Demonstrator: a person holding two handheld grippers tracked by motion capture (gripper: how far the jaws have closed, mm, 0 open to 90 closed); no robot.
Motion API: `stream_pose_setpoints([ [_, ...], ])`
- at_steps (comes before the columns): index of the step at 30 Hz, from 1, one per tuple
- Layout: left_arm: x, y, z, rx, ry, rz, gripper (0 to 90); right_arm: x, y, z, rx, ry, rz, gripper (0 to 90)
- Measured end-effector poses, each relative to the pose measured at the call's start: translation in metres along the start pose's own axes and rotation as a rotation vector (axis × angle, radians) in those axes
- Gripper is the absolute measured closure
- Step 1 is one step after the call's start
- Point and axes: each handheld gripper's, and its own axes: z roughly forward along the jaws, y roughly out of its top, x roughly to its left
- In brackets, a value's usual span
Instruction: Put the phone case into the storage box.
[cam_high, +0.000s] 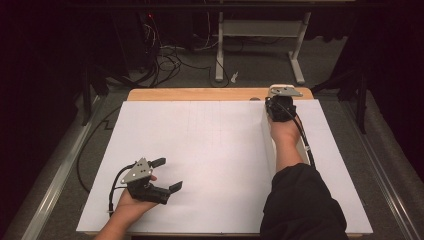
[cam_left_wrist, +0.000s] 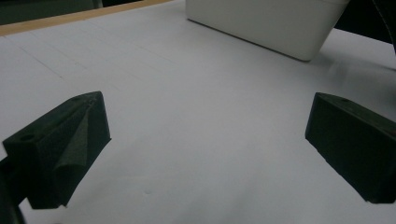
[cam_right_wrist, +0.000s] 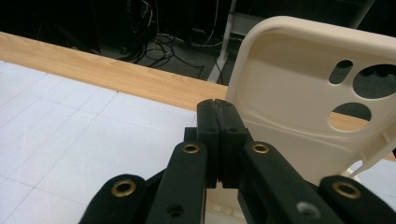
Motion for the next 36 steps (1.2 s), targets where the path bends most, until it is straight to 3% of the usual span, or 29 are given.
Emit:
stream_pose_setpoints([
  [36,0.001,0.000,-0.001,0.005,0.020,0.000,1.1,-0.001,-0.003,-0.018,-0.014,0.050,0.017,90.0],
])
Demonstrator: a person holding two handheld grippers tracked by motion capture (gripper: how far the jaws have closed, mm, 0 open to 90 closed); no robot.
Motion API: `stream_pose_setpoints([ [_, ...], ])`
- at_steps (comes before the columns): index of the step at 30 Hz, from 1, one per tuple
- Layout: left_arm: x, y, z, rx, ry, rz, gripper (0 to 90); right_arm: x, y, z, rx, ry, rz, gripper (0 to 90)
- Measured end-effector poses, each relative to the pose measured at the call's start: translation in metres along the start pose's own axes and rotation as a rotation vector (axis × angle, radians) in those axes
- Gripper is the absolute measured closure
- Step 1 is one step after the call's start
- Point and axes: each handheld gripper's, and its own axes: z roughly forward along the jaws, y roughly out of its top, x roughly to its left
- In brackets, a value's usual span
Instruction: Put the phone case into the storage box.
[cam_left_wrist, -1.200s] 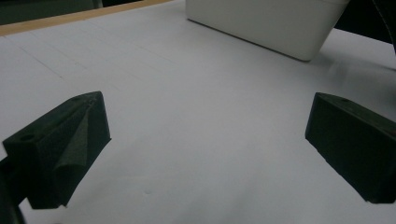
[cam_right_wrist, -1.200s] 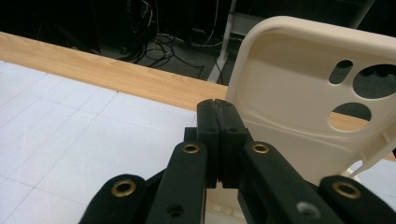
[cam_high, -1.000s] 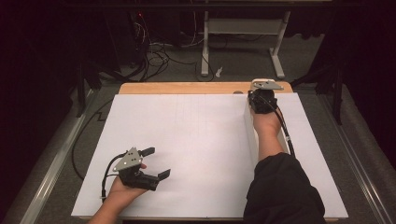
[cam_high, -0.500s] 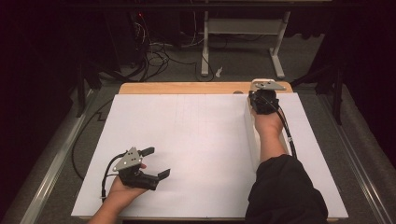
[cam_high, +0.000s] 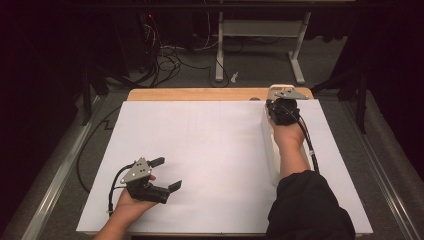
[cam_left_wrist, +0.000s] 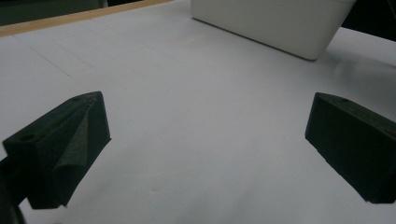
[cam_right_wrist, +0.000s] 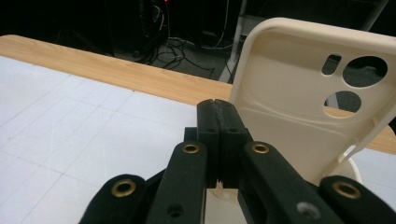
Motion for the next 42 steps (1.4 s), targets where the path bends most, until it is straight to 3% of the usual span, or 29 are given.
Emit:
stream_pose_setpoints([
  [12,0.003,0.000,-0.002,-0.004,0.021,-0.017,1.3,0.004,-0.001,-0.029,-0.026,0.043,0.001,90.0],
  [26,0.004,0.000,-0.006,0.008,0.054,0.000,1.4,-0.008,-0.009,-0.071,-0.055,0.075,0.009,90.0],
  [42,0.009,-0.001,-0.013,0.007,0.088,-0.032,1.6,-0.017,-0.025,-0.123,-0.071,0.143,0.012,90.0],
])
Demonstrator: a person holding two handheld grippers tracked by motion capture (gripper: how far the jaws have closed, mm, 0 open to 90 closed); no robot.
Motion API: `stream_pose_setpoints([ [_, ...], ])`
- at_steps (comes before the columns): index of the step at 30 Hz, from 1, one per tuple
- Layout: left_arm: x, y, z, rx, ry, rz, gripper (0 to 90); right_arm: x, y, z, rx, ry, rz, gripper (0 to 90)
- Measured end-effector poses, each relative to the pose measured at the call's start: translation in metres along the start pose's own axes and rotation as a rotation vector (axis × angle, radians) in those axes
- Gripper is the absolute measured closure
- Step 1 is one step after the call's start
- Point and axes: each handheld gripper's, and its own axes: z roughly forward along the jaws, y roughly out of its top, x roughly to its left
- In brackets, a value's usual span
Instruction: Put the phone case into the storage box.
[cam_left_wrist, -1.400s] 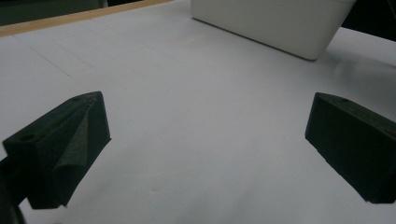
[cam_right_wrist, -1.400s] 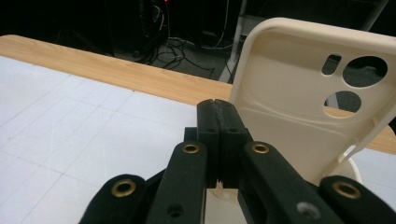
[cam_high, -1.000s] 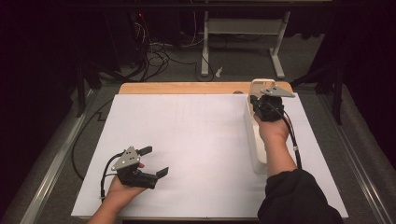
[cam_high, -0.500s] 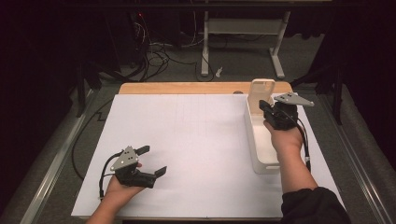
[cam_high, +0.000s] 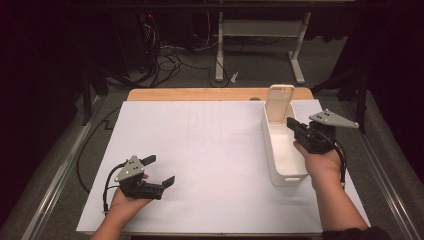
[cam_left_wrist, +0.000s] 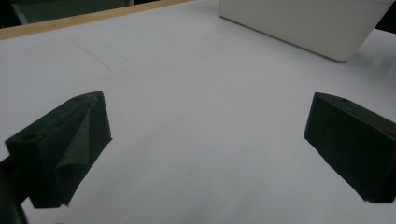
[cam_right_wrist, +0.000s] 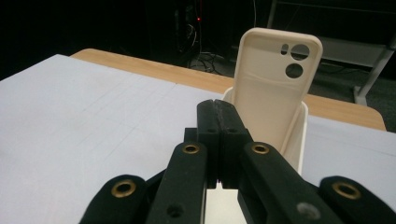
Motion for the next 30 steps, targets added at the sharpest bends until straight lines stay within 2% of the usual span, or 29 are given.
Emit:
stream_pose_setpoints([
  [6,0.000,-0.001,-0.003,0.007,0.009,0.003,1.7,-0.002,-0.013,-0.019,-0.008,0.017,0.005,90.0],
  [10,0.001,-0.003,-0.005,0.012,0.015,-0.005,1.8,-0.006,-0.023,-0.031,-0.006,0.012,-0.006,90.0],
  [19,0.002,-0.004,-0.008,0.011,0.030,-0.010,1.8,-0.010,-0.059,-0.059,-0.039,0.038,0.015,90.0],
  [24,0.001,-0.004,-0.008,0.009,0.032,-0.016,1.8,-0.008,-0.075,-0.071,-0.076,0.050,0.045,90.0],
  [26,0.000,-0.004,-0.008,0.007,0.030,-0.011,1.9,-0.007,-0.082,-0.074,-0.083,0.047,0.039,90.0],
  [28,0.000,-0.003,-0.007,0.010,0.027,-0.004,1.9,-0.007,-0.084,-0.075,-0.069,0.047,0.025,88.7],
  [30,0.001,-0.003,-0.006,0.013,0.025,-0.004,1.9,-0.008,-0.085,-0.076,-0.071,0.048,0.030,87.4],
])
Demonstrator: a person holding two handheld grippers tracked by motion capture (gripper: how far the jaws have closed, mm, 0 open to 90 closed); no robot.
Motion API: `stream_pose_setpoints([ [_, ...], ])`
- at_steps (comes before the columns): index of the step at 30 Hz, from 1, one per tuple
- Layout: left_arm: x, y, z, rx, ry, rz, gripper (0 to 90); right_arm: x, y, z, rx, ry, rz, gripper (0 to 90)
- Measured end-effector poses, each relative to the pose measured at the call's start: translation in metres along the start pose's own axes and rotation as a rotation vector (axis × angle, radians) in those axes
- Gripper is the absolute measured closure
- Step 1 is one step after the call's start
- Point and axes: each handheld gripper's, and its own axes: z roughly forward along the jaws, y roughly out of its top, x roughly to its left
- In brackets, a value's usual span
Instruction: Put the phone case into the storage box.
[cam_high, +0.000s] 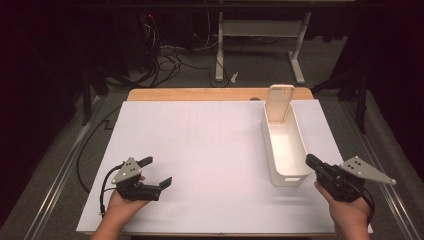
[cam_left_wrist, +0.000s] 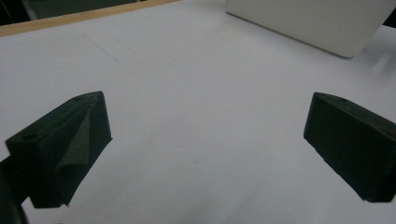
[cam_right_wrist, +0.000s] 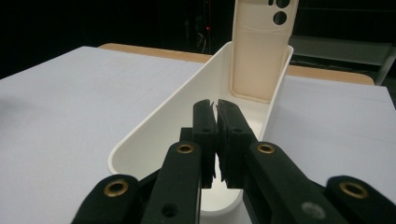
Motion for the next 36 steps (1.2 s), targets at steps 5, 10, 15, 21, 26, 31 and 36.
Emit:
stream_pose_setpoints([
  [5,0.001,0.000,0.001,0.001,0.002,-0.009,1.9,-0.003,-0.004,0.003,0.017,0.012,0.015,76.7],
  [10,0.000,0.000,0.001,0.005,0.003,-0.011,1.9,-0.003,-0.003,0.004,0.021,0.032,0.025,55.8],
  [15,0.000,-0.001,-0.002,0.001,0.008,-0.013,1.8,-0.003,-0.002,0.003,0.015,0.024,0.020,32.9],
  [21,0.001,-0.001,-0.003,-0.004,0.010,-0.014,1.2,0.002,-0.004,0.006,0.005,0.022,-0.007,8.6],
  [26,0.001,0.000,-0.003,-0.005,0.011,-0.013,0.4,0.007,-0.005,0.006,-0.023,0.008,-0.011,0.0],
  [31,0.001,0.000,-0.003,-0.009,0.008,-0.017,0.3,0.008,-0.009,0.006,-0.029,-0.006,-0.030,0.0],
  [36,0.002,0.000,-0.004,-0.009,0.011,-0.019,0.3,0.005,-0.009,0.004,-0.040,-0.021,-0.020,0.0],
])
